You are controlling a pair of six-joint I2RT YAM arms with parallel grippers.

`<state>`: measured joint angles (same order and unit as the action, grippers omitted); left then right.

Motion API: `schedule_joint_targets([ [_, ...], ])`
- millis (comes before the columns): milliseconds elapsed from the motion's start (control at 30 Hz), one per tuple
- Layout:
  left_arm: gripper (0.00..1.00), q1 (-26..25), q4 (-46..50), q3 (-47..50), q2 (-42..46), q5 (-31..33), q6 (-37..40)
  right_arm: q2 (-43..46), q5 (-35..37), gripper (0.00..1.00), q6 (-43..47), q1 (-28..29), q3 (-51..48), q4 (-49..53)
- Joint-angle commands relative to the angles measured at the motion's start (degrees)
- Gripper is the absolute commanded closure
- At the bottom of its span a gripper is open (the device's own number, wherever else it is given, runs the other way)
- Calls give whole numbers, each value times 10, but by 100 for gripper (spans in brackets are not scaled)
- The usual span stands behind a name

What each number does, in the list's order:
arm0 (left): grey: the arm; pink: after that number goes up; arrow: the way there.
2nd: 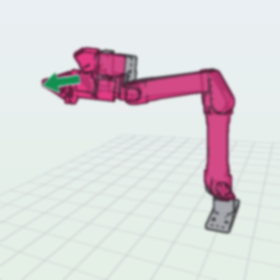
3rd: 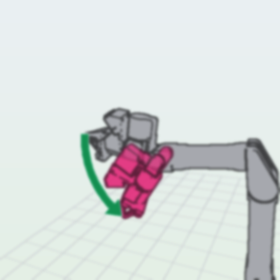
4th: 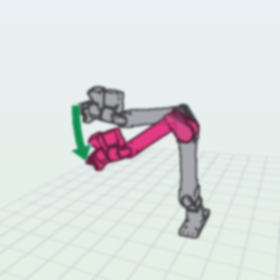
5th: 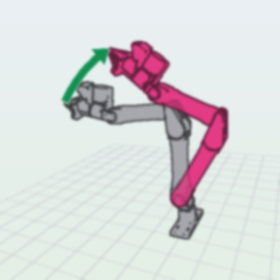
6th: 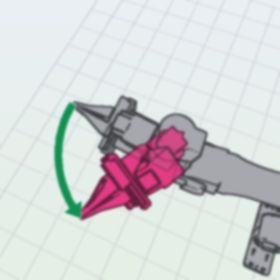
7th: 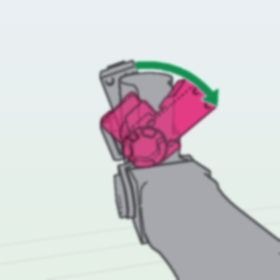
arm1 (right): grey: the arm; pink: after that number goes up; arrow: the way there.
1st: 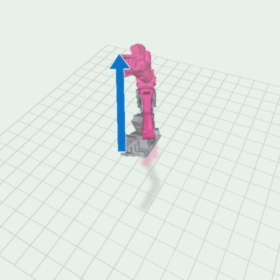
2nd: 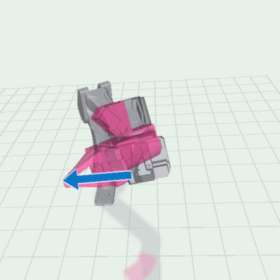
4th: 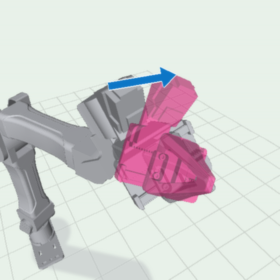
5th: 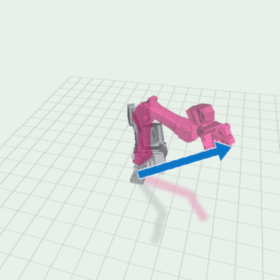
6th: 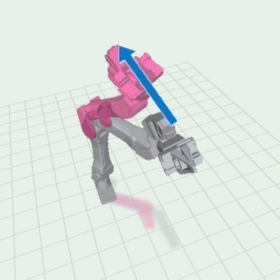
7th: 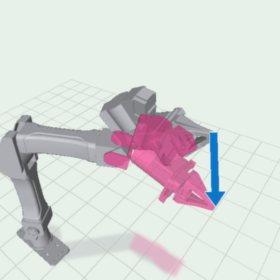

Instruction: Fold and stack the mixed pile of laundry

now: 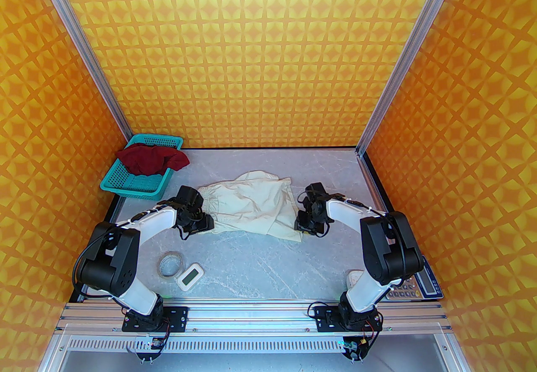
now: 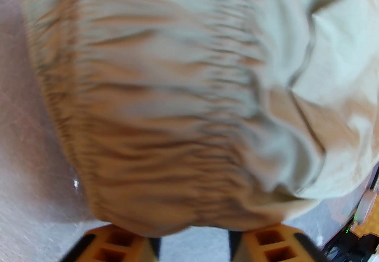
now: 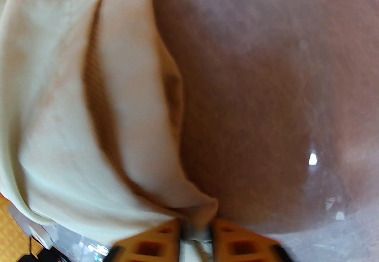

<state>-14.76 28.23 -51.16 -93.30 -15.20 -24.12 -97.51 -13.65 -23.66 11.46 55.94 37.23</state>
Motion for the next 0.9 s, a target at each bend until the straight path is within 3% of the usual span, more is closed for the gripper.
schedule_joint_targets([
  [0, 71, 8, -9, -8, -14, 39, 2, 17, 40, 99, 17, 0, 26, 21],
  [200, 76, 17, -17, -1, -29, 41, 8, 56, 67, 100, 33, 0, 63, 94],
  [467, 79, 30, -24, 9, -30, 43, 13, 96, 164, 99, 69, -23, 98, 179],
  [633, 78, 33, -17, 3, -17, 43, 24, 85, 163, 87, 61, -45, 63, 132],
  [700, 77, 31, -11, -2, -5, 37, 28, 79, 124, 79, 56, -45, 56, 112],
  [767, 73, 30, 3, -10, 18, 26, 32, 83, 81, 70, 40, -45, 45, 89],
  [867, 62, 29, 28, -23, 59, 24, 39, 85, 88, 63, 37, -45, 40, 87],
])
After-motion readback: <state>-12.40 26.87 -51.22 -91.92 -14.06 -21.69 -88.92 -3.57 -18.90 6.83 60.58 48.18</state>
